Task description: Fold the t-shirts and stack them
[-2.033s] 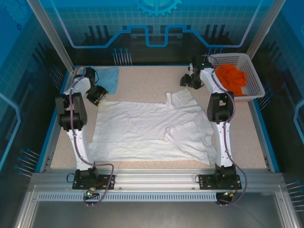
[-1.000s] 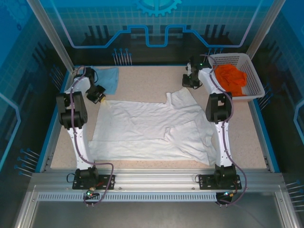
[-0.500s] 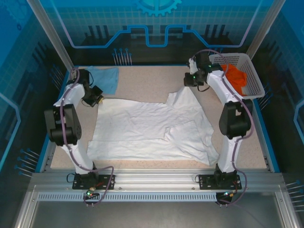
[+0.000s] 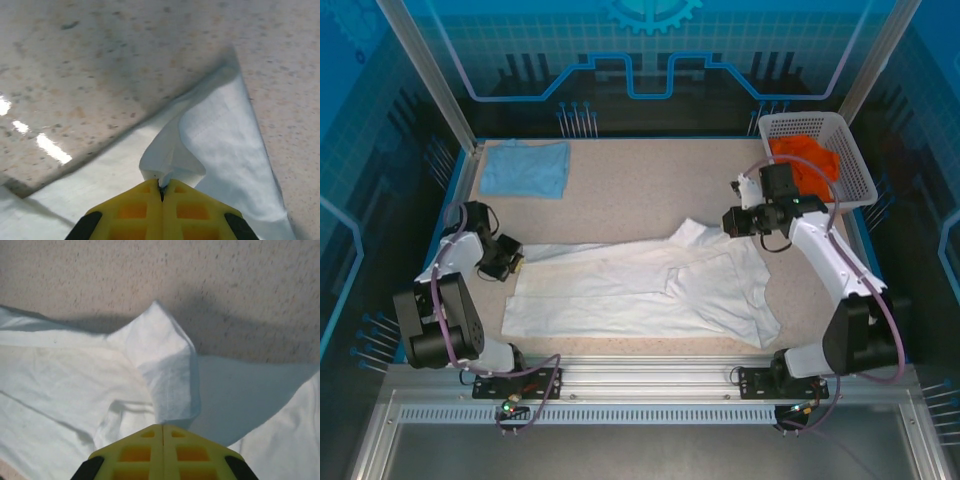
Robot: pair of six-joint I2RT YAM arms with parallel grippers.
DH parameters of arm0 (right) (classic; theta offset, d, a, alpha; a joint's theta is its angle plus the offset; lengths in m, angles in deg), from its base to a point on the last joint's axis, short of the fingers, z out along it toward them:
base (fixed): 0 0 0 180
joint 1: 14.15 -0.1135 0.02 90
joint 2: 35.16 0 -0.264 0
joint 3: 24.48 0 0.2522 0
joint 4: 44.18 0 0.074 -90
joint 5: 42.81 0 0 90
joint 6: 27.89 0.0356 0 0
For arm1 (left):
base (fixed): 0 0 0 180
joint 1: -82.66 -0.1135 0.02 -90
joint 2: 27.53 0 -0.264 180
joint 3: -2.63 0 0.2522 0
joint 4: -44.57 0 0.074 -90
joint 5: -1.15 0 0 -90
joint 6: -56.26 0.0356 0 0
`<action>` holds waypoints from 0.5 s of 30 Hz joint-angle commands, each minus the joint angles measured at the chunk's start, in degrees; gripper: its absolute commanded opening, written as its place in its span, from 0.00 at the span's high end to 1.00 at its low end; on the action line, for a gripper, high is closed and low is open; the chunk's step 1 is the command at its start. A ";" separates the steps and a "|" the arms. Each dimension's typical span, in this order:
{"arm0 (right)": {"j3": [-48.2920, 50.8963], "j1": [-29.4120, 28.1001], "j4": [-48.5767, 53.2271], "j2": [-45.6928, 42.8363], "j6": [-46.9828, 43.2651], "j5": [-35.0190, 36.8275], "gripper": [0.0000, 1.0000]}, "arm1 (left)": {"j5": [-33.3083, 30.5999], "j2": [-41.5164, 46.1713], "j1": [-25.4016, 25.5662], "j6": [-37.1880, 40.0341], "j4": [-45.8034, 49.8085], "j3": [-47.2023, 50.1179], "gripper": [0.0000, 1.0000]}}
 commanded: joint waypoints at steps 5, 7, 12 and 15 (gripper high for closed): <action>11.28 1.49 -3.42 -7.21 2.37 -1.18 1.00 | 2.80 -1.15 -2.98 -0.94 -1.55 0.51 1.00; 13.06 1.81 -2.76 -7.93 3.38 -0.18 1.00 | 3.63 -2.62 -2.97 -0.17 -1.19 -0.63 0.99; 19.14 4.72 -4.02 -11.55 6.73 0.84 1.00 | 5.70 -4.24 -2.97 0.10 -0.95 -0.78 0.93; 21.03 5.99 -4.08 -13.94 9.31 1.29 0.99 | 3.76 -3.17 -2.97 0.19 0.43 -1.25 0.76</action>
